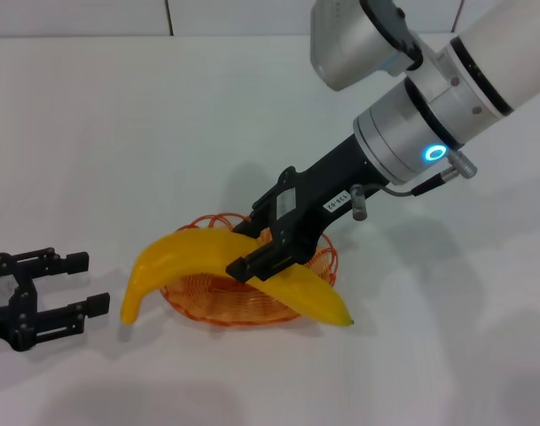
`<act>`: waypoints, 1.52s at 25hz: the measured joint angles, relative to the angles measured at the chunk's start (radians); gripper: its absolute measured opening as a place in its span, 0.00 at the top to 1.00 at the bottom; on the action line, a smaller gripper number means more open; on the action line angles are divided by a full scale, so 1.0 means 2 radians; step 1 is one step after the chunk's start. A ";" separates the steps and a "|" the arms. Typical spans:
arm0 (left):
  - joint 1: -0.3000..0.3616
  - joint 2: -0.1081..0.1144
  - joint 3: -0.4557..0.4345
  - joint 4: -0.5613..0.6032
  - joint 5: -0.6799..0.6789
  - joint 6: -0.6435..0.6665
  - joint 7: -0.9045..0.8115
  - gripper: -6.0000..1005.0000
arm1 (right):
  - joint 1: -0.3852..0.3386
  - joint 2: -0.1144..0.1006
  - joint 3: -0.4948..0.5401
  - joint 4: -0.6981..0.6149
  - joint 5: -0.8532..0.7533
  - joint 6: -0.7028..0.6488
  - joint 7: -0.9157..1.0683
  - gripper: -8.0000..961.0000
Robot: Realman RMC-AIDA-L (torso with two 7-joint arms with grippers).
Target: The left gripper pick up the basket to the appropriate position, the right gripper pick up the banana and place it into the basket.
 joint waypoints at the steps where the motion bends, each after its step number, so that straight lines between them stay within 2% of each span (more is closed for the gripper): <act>1: -0.001 0.000 0.000 0.000 0.000 0.000 0.000 0.32 | 0.000 0.000 0.001 0.003 0.000 0.001 -0.002 0.45; 12: -0.006 0.000 0.000 -0.002 0.006 0.000 -0.002 0.32 | 0.019 -0.003 0.022 0.066 0.036 0.032 -0.029 0.44; 17: -0.006 0.000 0.000 -0.002 0.006 0.000 -0.002 0.32 | 0.022 -0.005 0.029 0.077 0.034 0.036 -0.031 0.29; 28: -0.004 0.000 0.000 -0.002 0.005 0.000 -0.002 0.32 | 0.015 -0.013 0.033 0.073 0.034 0.026 -0.036 0.28; 33: -0.002 0.000 0.000 -0.002 0.005 0.000 -0.002 0.32 | -0.008 -0.024 0.046 0.060 0.034 -0.019 -0.059 0.28; 36: -0.002 0.000 0.000 -0.002 0.005 0.000 -0.002 0.32 | -0.036 -0.031 0.075 0.042 0.033 -0.050 -0.075 0.28; 38: -0.001 0.000 0.000 -0.002 0.005 0.000 -0.002 0.32 | -0.068 -0.040 0.118 0.019 0.025 -0.075 -0.094 0.28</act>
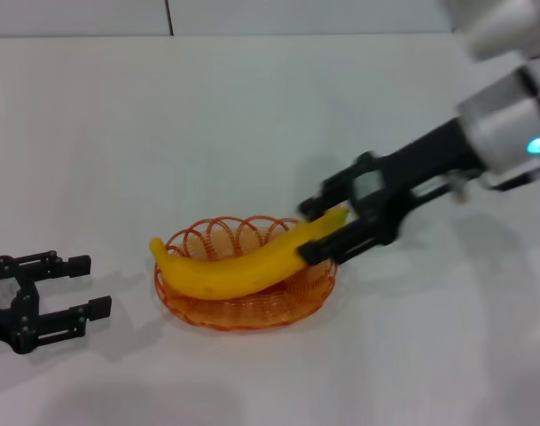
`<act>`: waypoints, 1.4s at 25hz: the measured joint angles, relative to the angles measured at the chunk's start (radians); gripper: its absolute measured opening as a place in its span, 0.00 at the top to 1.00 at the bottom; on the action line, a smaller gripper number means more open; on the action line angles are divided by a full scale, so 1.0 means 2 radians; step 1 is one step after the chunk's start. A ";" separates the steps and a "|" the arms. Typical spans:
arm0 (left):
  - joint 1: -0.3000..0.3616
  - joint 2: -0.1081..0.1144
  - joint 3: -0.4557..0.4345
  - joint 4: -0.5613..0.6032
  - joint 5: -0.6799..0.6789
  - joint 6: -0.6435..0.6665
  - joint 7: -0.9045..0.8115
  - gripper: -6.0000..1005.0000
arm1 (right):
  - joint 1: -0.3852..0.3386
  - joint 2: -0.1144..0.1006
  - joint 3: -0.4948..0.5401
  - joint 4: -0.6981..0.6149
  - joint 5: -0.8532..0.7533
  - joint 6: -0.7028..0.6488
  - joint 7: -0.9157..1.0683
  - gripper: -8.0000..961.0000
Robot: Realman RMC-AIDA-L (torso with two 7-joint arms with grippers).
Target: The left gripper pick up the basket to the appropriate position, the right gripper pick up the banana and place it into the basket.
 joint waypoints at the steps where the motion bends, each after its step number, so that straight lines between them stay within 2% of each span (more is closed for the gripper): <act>1: 0.000 0.000 0.000 0.000 0.000 0.000 0.000 0.32 | 0.000 0.000 0.000 0.000 0.000 0.000 0.000 0.28; 4: 0.001 0.000 0.000 0.000 0.000 0.000 0.001 0.32 | -0.031 -0.006 0.048 -0.006 -0.005 -0.021 -0.045 0.28; 7: 0.000 0.000 0.000 0.000 0.000 0.000 0.001 0.32 | -0.058 -0.008 0.098 0.003 -0.005 -0.042 -0.118 0.28; 10: 0.000 0.000 0.000 0.000 0.001 0.000 0.001 0.32 | -0.076 -0.010 0.127 0.027 -0.005 -0.056 -0.190 0.28; 13: -0.001 0.000 0.000 0.000 0.004 -0.001 0.001 0.32 | -0.081 -0.017 0.132 0.070 -0.007 -0.061 -0.265 0.28; 16: -0.002 0.000 0.000 0.000 0.009 -0.001 0.002 0.32 | -0.082 -0.019 0.134 0.114 -0.009 -0.047 -0.332 0.28; 22: -0.003 0.000 0.000 0.002 0.012 -0.001 0.002 0.32 | -0.076 -0.022 0.134 0.169 -0.026 -0.015 -0.372 0.28; 23: -0.003 0.000 0.000 0.002 0.013 -0.001 0.003 0.32 | -0.075 -0.021 0.134 0.172 -0.030 -0.014 -0.378 0.27; 28: -0.002 0.000 0.002 0.002 0.020 0.000 0.012 0.32 | -0.081 -0.014 0.137 0.174 -0.042 0.012 -0.408 0.09; 35: -0.001 -0.002 -0.003 0.000 0.022 0.000 0.052 0.32 | -0.085 -0.009 0.139 0.180 -0.039 0.019 -0.426 0.07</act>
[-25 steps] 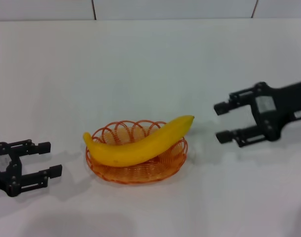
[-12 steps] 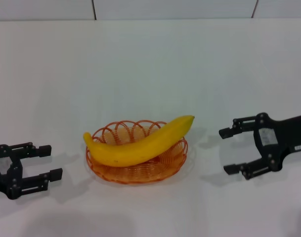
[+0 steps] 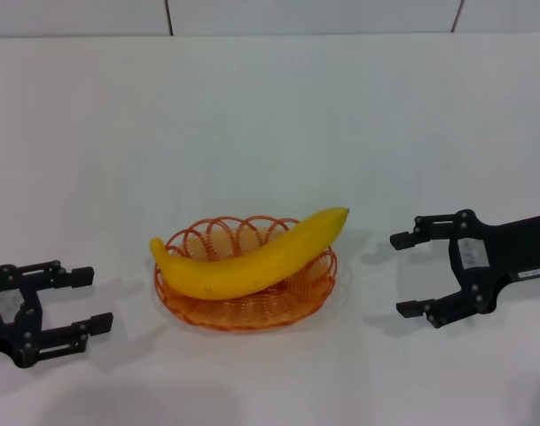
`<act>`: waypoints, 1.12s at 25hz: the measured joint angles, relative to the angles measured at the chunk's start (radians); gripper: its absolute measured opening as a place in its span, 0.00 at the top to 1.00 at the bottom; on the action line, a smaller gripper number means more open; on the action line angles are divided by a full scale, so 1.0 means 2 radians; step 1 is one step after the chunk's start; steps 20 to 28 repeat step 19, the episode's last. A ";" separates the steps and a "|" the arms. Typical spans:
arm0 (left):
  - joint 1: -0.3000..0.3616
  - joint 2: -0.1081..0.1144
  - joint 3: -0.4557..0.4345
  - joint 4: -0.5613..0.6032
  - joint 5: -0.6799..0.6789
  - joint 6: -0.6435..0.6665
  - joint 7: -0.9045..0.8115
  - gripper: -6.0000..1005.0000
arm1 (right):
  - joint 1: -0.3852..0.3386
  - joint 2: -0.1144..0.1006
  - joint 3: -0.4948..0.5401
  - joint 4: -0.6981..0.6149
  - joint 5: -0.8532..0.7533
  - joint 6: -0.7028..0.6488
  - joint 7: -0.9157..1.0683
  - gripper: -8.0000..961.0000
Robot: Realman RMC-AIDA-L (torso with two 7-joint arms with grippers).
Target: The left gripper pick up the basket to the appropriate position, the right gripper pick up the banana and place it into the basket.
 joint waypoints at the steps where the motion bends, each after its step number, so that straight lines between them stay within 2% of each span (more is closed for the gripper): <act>1: -0.001 0.000 -0.001 0.000 0.000 0.000 0.004 0.32 | 0.000 0.001 0.000 0.000 -0.001 0.000 0.000 0.07; 11: -0.009 -0.002 -0.020 -0.038 -0.002 -0.005 0.062 0.32 | 0.002 0.007 0.001 0.002 0.001 -0.002 -0.006 0.07; 28: -0.009 -0.002 -0.021 -0.039 -0.001 -0.005 0.061 0.32 | 0.003 0.007 0.001 0.002 0.001 0.000 -0.006 0.07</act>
